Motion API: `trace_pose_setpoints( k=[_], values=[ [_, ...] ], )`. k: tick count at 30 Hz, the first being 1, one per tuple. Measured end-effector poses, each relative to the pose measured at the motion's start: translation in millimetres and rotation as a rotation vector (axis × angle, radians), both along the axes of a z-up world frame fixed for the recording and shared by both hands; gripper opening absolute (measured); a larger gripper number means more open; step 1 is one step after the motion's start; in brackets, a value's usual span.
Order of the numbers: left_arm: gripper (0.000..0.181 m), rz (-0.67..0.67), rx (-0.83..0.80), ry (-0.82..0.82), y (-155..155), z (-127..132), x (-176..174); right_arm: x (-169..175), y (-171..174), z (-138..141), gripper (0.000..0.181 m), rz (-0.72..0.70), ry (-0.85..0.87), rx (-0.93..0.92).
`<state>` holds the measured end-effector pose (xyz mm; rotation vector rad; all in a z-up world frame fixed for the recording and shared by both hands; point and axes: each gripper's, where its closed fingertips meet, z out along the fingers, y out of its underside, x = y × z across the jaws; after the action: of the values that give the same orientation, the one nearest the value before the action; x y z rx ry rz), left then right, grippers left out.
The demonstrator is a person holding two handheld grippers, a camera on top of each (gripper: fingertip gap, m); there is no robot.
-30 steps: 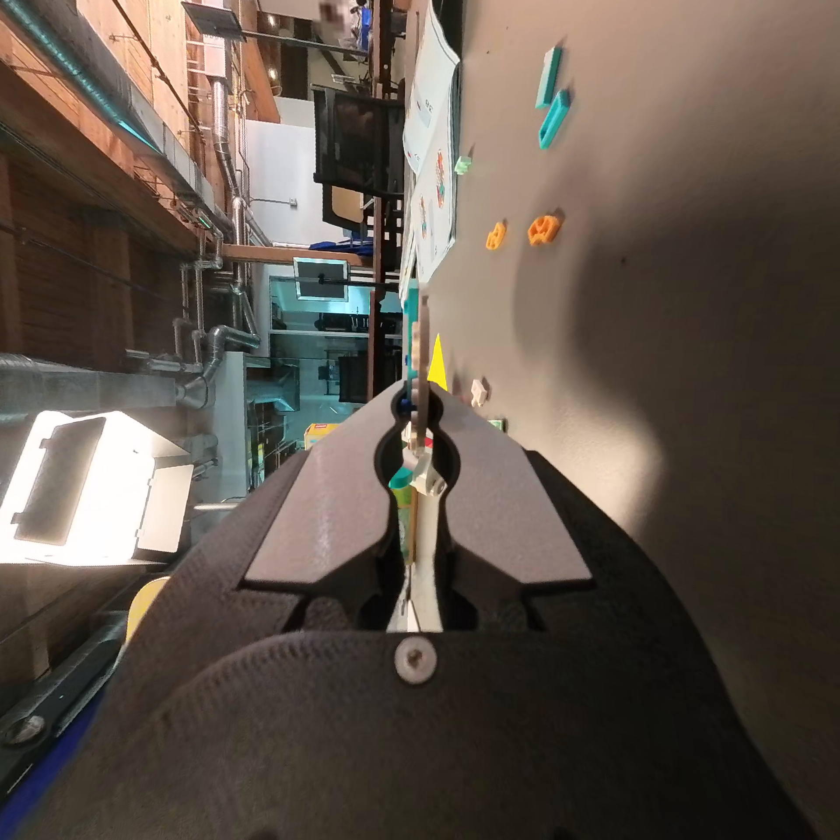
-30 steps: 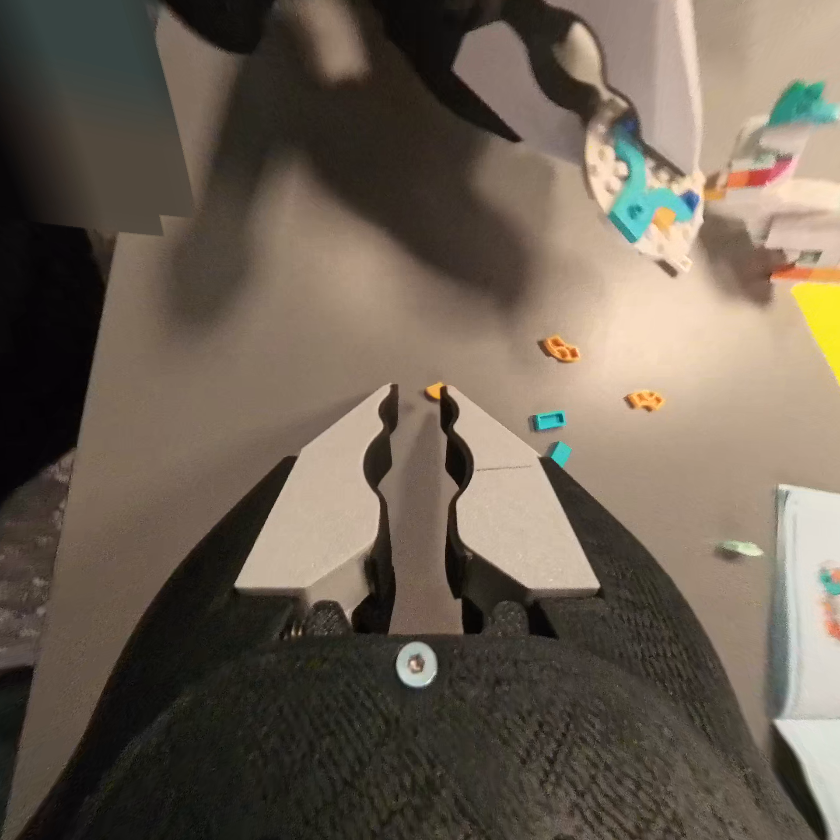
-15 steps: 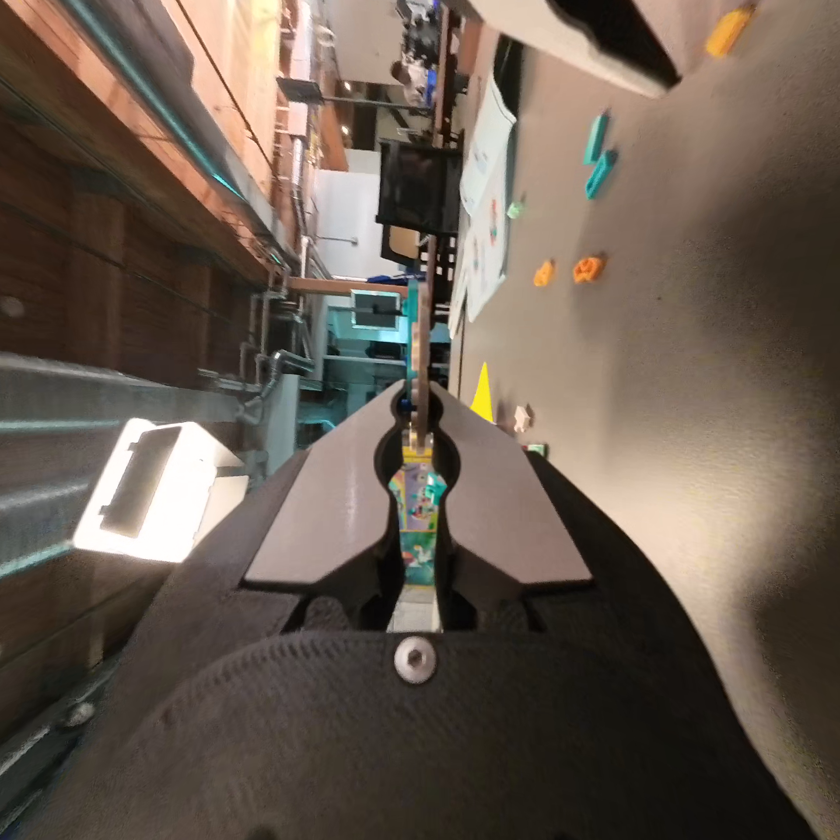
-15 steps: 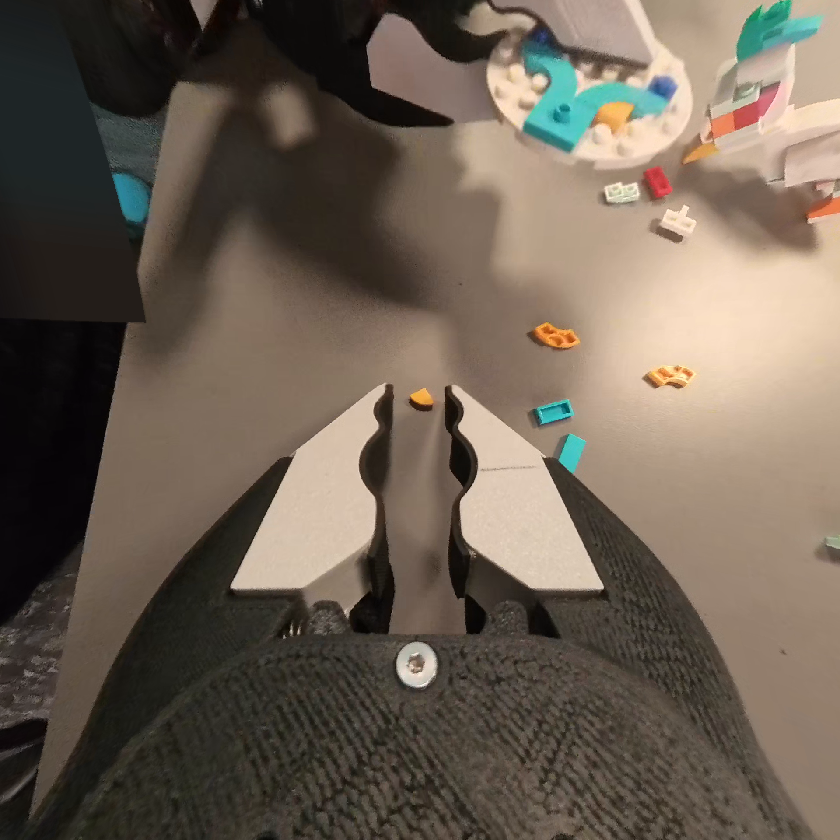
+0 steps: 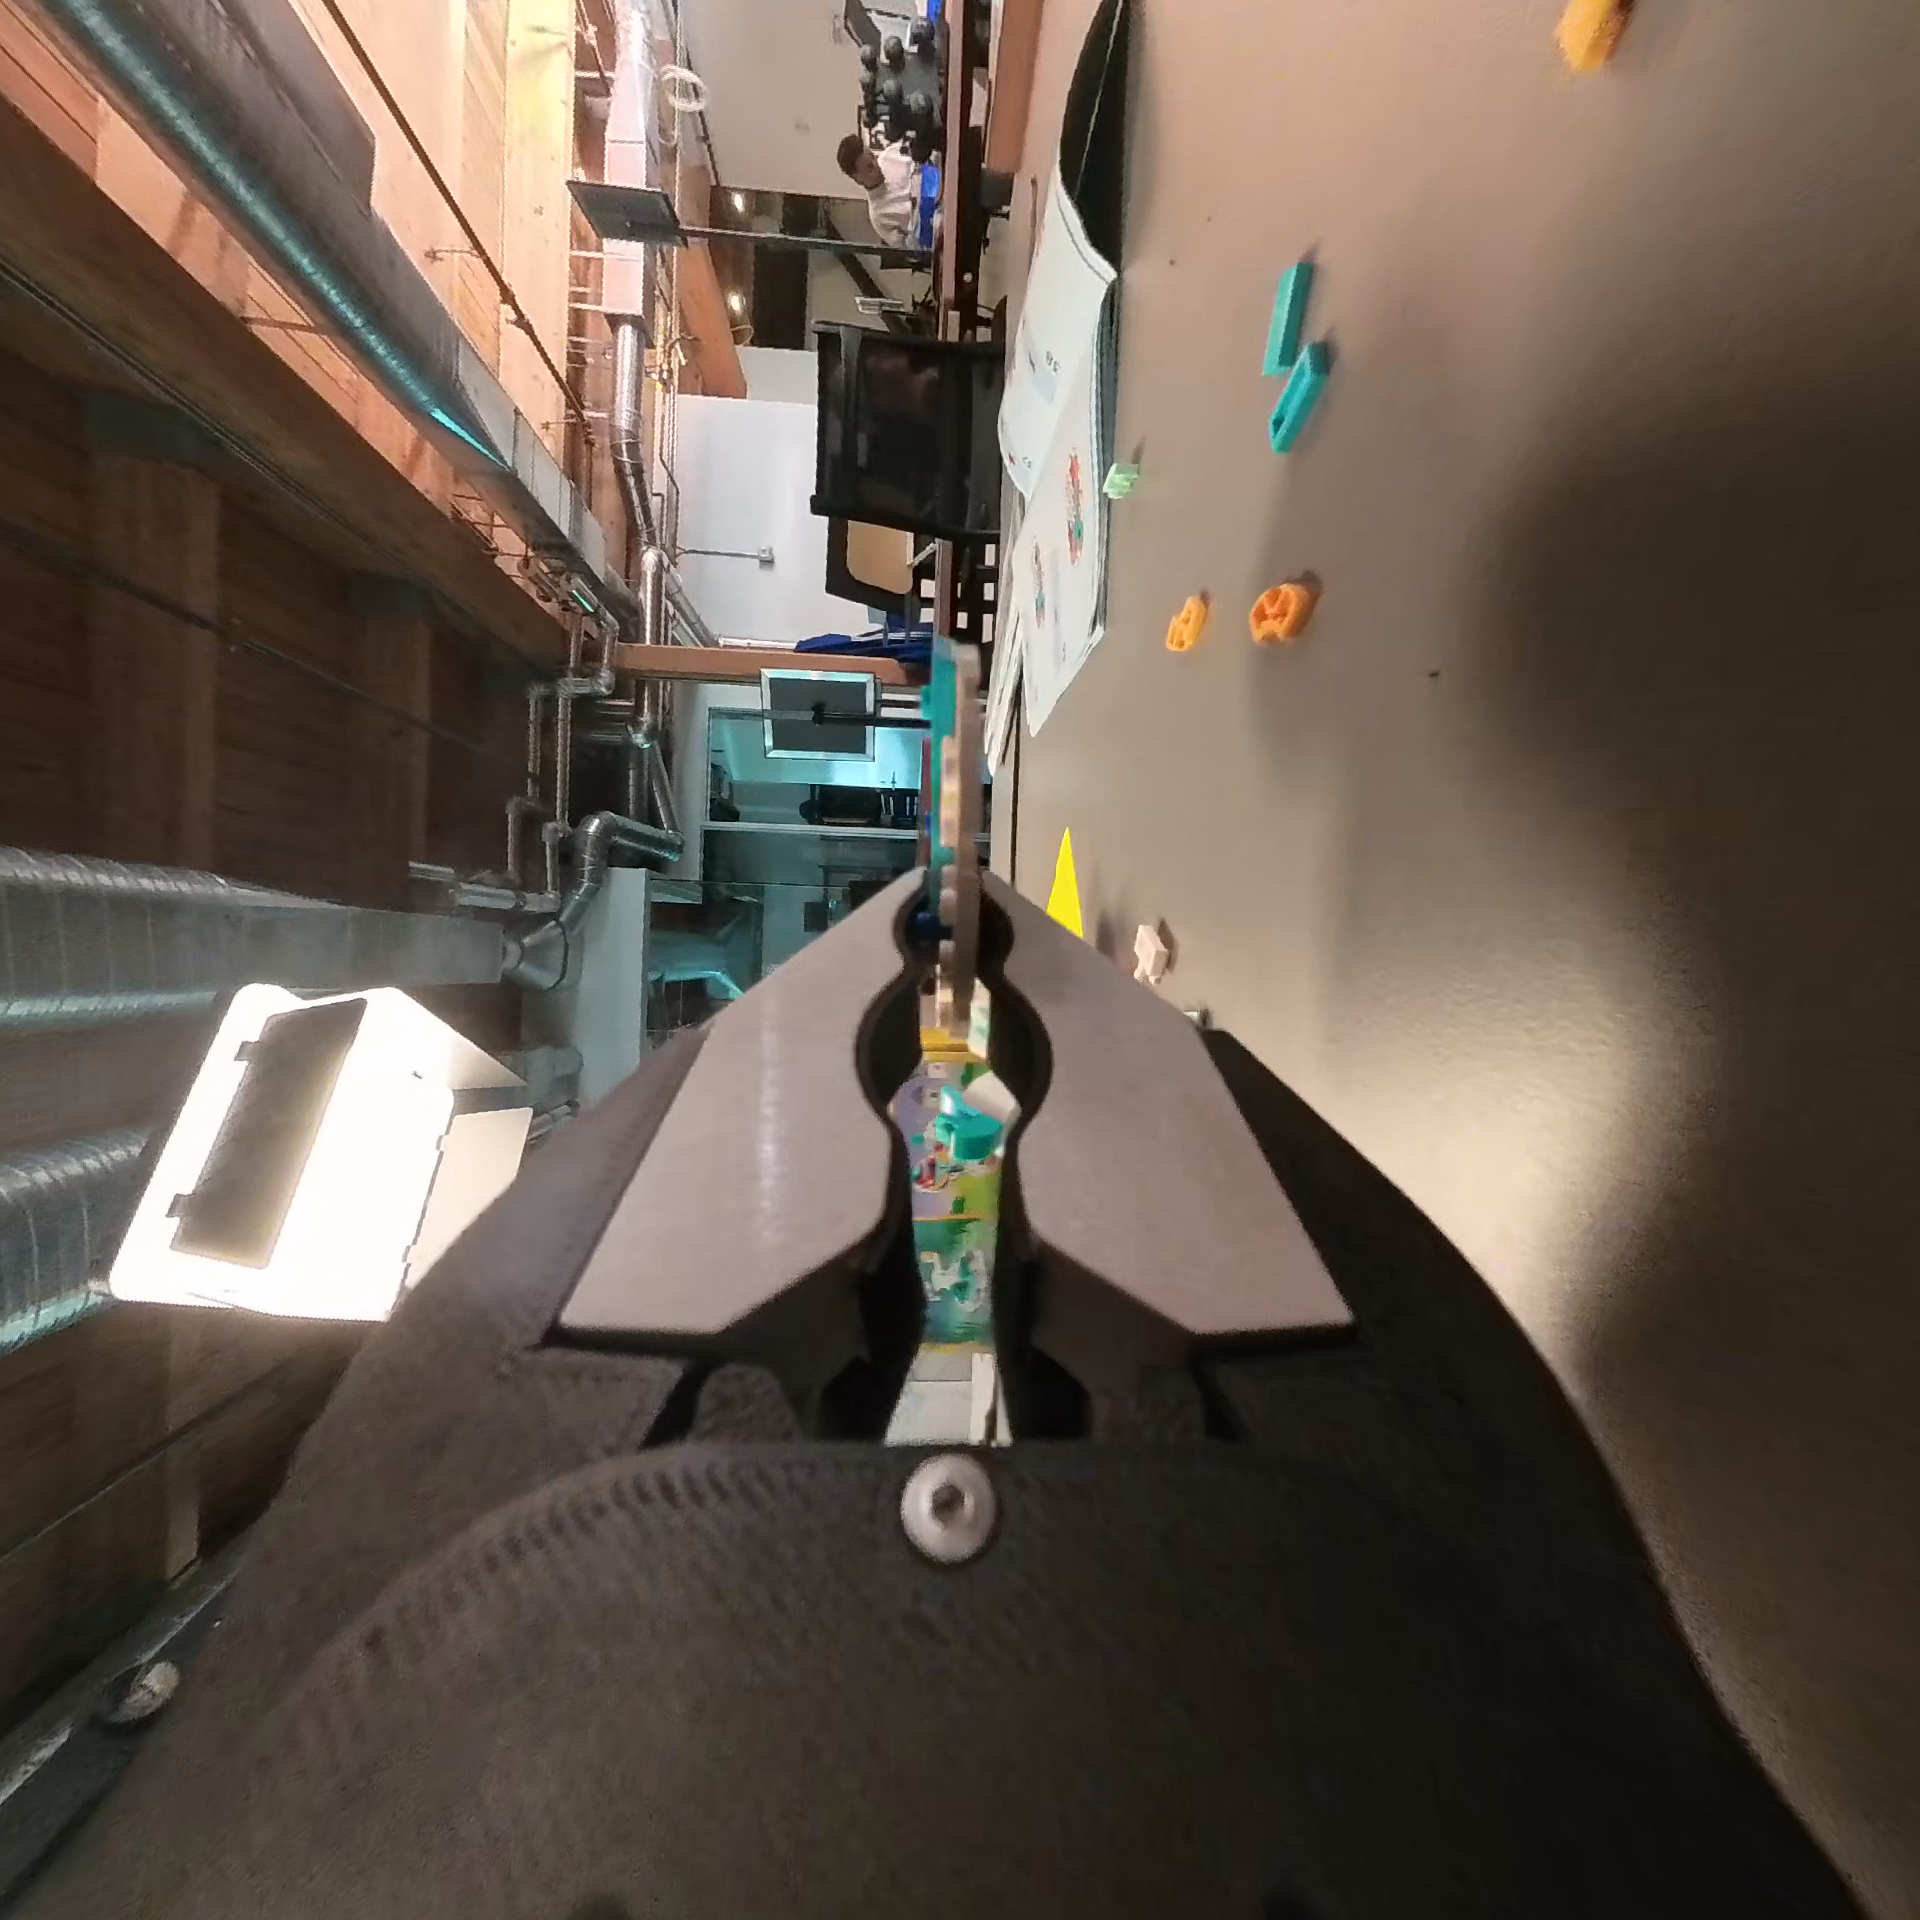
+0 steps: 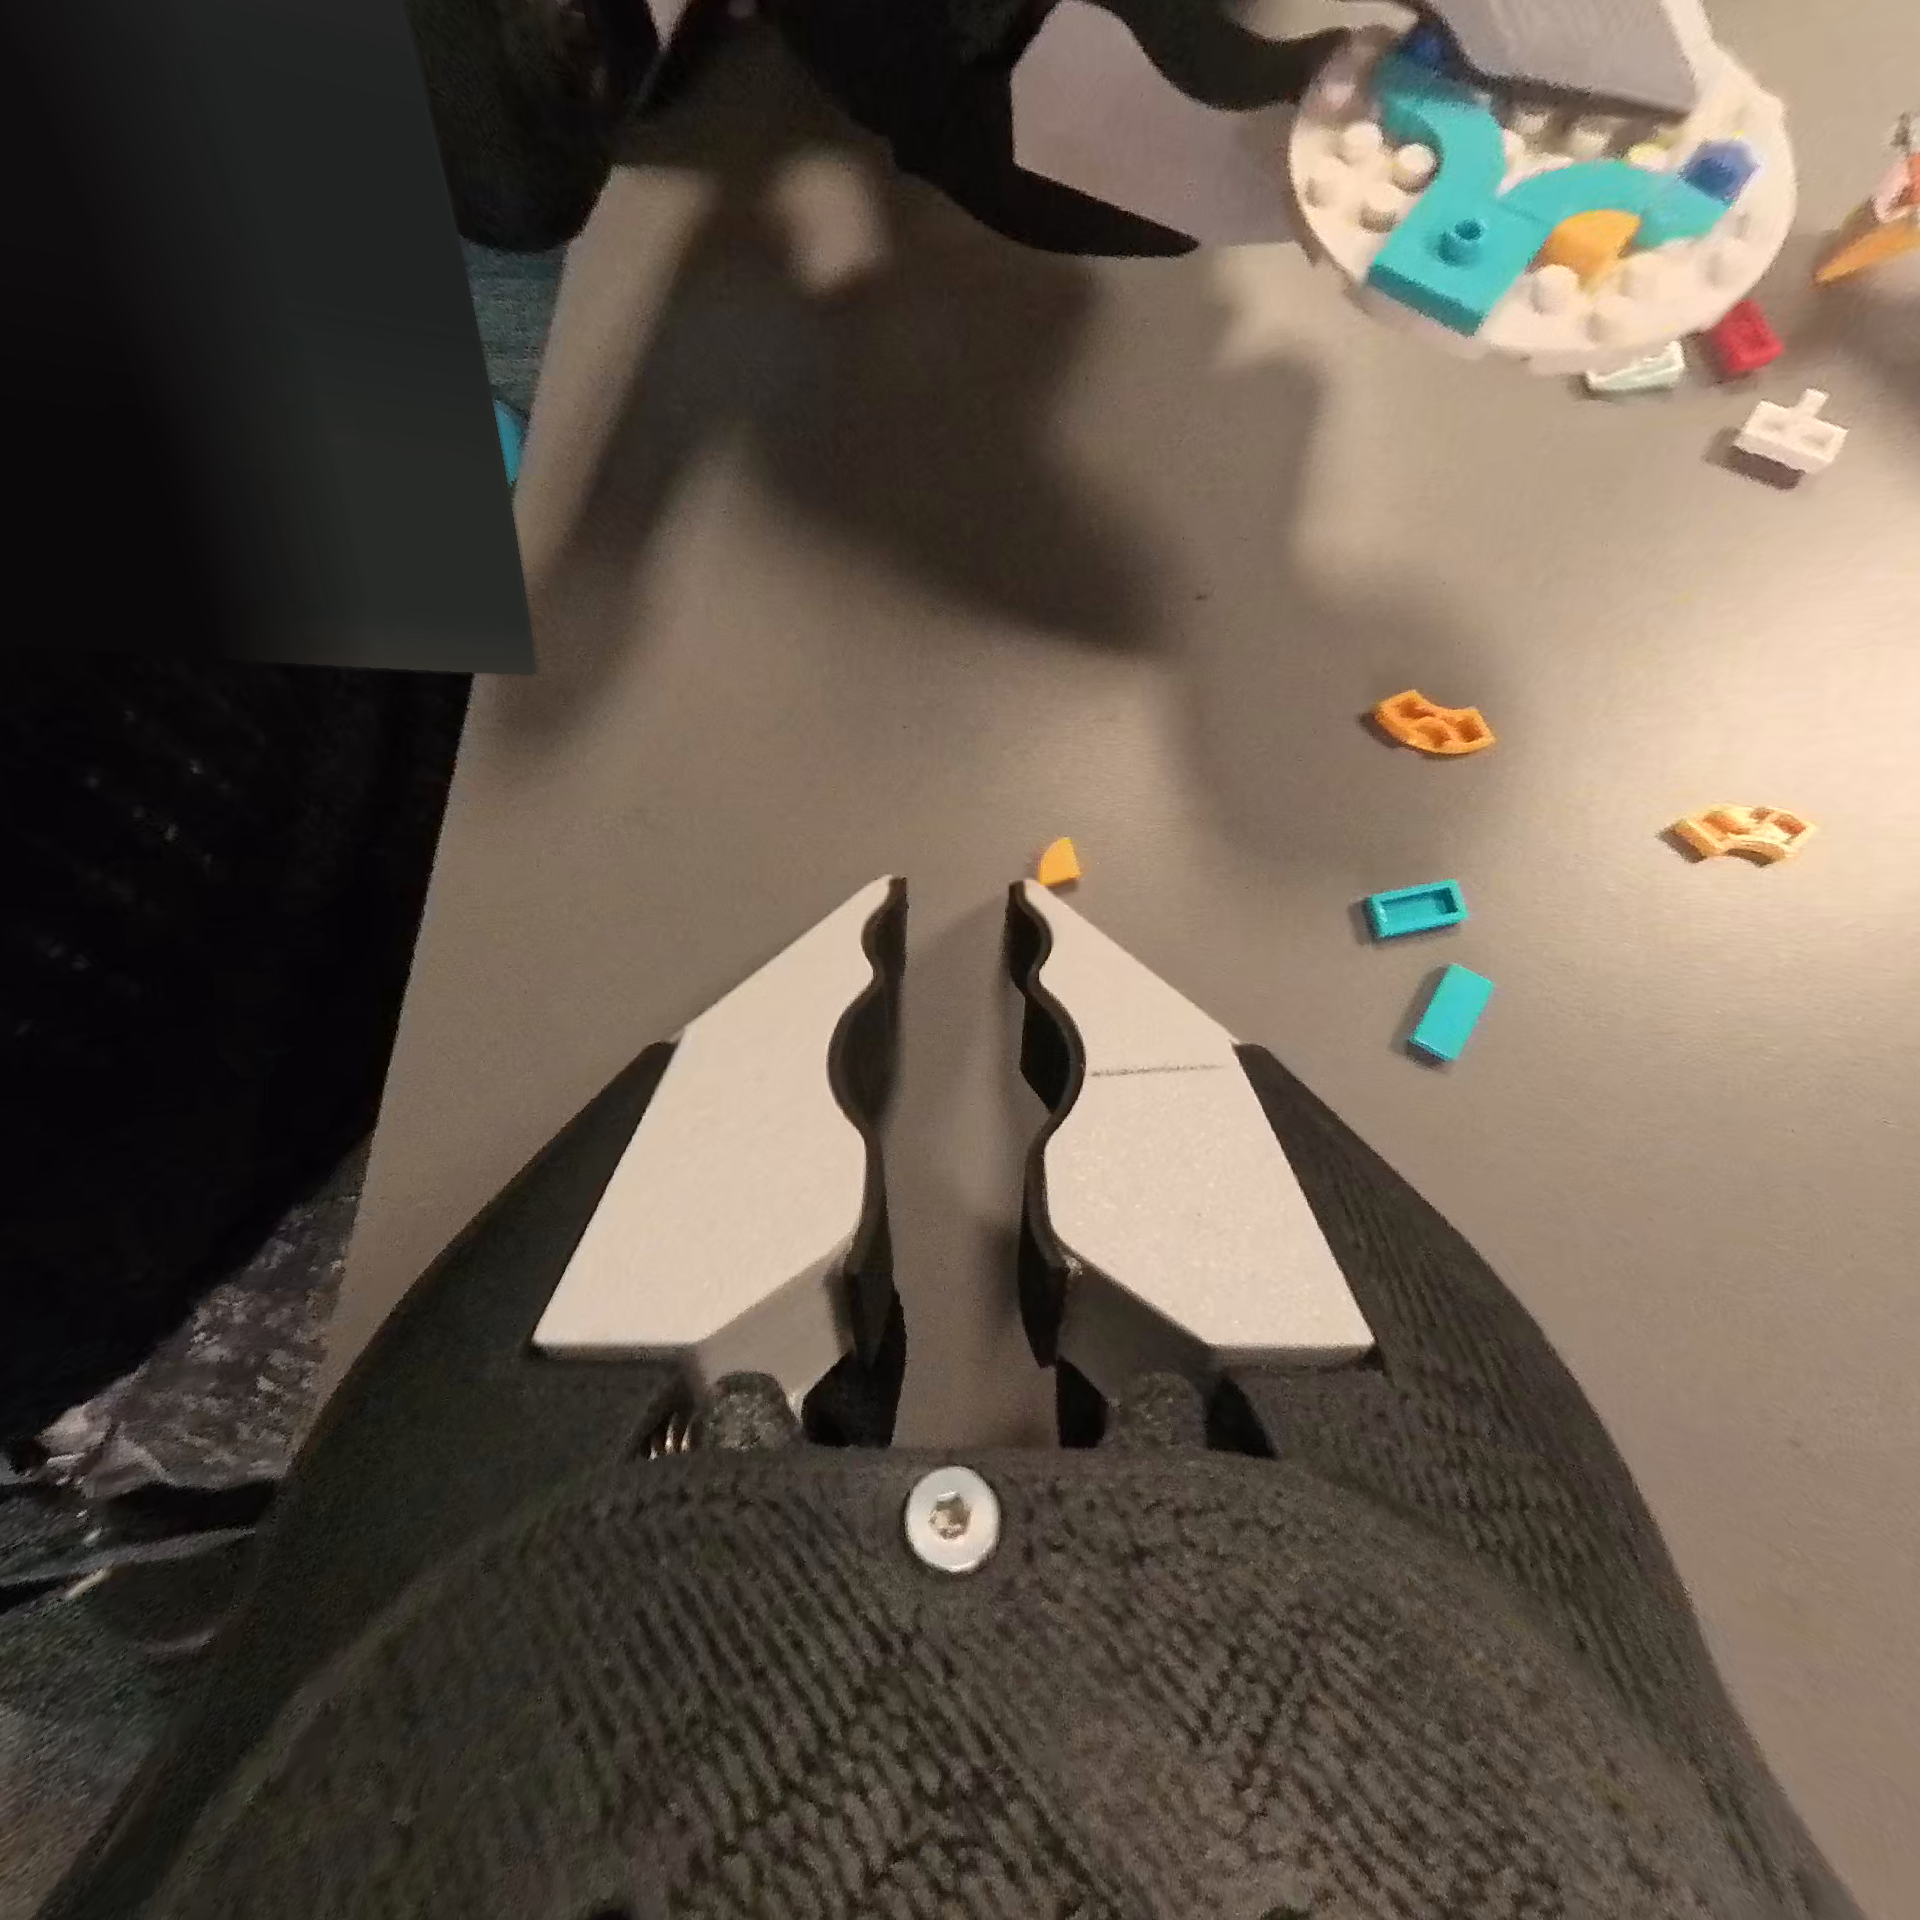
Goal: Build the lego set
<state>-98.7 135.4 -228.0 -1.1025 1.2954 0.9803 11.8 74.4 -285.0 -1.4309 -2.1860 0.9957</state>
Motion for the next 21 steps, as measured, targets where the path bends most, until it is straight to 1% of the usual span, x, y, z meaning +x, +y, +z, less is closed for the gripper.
trace_pose_setpoints(
  k=[4, 11, 17, 21],
  values=[
    [0.004, 0.000, -0.012, 0.005, 0, -2, 0, -3, 6, 3, 0.015, -0.025, 0.028, 0.024],
    [0.004, 0.003, -0.026, 0.007, 1, -5, -1, -7, 13, 3, 0.020, -0.056, 0.058, 0.067],
    [0.004, 0.005, -0.039, 0.010, 2, -7, -1, -10, 13, 0, 0.024, -0.030, 0.054, 0.082],
    [0.004, 0.006, -0.044, 0.011, 2, -8, -1, -8, 9, -1, 0.022, -0.010, 0.035, 0.058]
  ],
)
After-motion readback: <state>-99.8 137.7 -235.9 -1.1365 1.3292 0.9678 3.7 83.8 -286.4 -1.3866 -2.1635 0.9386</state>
